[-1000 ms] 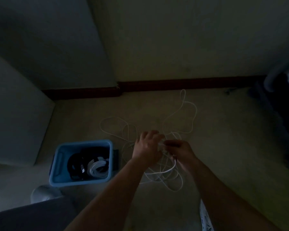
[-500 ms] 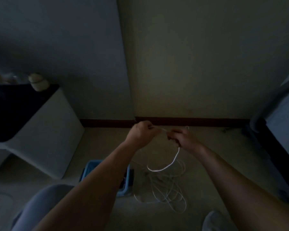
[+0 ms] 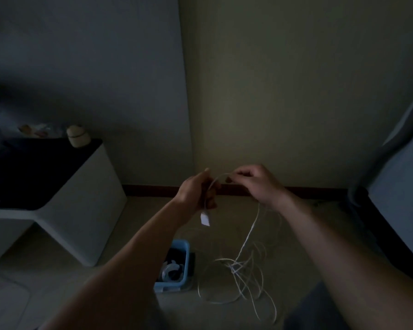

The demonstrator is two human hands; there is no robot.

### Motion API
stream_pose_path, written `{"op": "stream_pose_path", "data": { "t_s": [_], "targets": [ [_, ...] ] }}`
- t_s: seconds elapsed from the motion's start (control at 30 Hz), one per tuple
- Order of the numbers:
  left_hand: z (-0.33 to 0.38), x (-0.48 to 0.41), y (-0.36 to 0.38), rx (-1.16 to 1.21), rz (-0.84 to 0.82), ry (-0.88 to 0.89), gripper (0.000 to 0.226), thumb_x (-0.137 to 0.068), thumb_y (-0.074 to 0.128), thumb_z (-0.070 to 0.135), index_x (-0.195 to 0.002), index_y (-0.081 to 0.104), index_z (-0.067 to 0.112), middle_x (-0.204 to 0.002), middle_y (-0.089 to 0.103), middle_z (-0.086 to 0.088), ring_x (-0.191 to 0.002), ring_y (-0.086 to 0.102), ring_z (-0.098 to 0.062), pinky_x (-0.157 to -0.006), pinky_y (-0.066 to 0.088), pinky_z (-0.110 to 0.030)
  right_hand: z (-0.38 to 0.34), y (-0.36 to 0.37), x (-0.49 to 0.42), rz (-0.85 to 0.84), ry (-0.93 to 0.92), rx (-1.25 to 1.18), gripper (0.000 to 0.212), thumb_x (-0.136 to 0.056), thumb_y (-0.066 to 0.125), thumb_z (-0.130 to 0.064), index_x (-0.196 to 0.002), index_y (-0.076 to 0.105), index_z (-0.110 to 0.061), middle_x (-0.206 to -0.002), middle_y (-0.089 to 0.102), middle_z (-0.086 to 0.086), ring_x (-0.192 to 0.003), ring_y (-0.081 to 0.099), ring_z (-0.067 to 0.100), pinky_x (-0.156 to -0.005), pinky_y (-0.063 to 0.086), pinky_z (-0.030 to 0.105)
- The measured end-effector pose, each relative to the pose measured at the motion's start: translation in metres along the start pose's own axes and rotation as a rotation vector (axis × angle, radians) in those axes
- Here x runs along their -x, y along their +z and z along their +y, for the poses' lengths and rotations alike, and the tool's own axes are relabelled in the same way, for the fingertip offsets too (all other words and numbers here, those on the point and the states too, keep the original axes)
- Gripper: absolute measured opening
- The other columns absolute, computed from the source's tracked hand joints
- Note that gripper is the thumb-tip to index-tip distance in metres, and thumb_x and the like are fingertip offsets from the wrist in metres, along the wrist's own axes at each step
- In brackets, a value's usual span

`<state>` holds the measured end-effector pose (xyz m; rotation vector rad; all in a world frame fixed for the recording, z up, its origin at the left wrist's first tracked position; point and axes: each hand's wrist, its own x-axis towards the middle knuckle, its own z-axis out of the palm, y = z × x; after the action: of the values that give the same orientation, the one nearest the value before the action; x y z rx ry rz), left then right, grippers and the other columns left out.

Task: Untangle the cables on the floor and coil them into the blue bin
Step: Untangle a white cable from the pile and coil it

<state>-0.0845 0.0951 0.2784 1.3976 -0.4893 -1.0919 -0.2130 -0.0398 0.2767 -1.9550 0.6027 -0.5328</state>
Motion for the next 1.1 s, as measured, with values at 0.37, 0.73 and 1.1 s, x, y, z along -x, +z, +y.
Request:
{"op": "stream_pose_path", "data": {
  "t_s": [0.37,0.73,1.1],
  "targets": [
    [-0.016,-0.002,0.005,0.194,-0.156,-0.156,0.049,-0.099,0.035,0.037,-0.069,0.067,0.015,-0.062,0.045,-0.007,-0.036,0.030,-0.012,-0.047,0.028,-0.023,0.013,0.034,-0.010,0.076,-0.035,-0.194,0.015,-0.094,0.066,-0.019,-0.092,0.078,-0.011,-0.077,0.073,-0.008,-0.064,0.059,-0.007,-0.057,0.039,0.008],
    [-0.009,-0.006,-0.002,0.284,-0.284,-0.054,0.046,-0.103,0.028,0.036,-0.081,0.061,0.012,-0.049,0.041,0.000,-0.034,0.022,-0.008,-0.042,0.015,-0.021,0.025,0.035,-0.016,-0.043,0.159,-0.120,0.050,-0.078,0.062,-0.068,-0.062,0.061,-0.020,-0.054,0.055,0.002,-0.050,0.055,0.018,-0.060,0.043,0.032],
    [0.007,-0.009,-0.022,0.459,-0.131,0.063,0.034,-0.102,0.034,0.029,-0.085,0.060,0.016,-0.057,0.042,0.005,-0.039,0.025,-0.006,-0.042,0.018,-0.022,0.051,0.041,-0.001,-0.411,0.341,-0.193,0.024,-0.100,0.046,-0.027,-0.084,0.059,-0.014,-0.068,0.051,0.002,-0.057,0.053,0.015,-0.067,0.045,0.037]
  ]
}}
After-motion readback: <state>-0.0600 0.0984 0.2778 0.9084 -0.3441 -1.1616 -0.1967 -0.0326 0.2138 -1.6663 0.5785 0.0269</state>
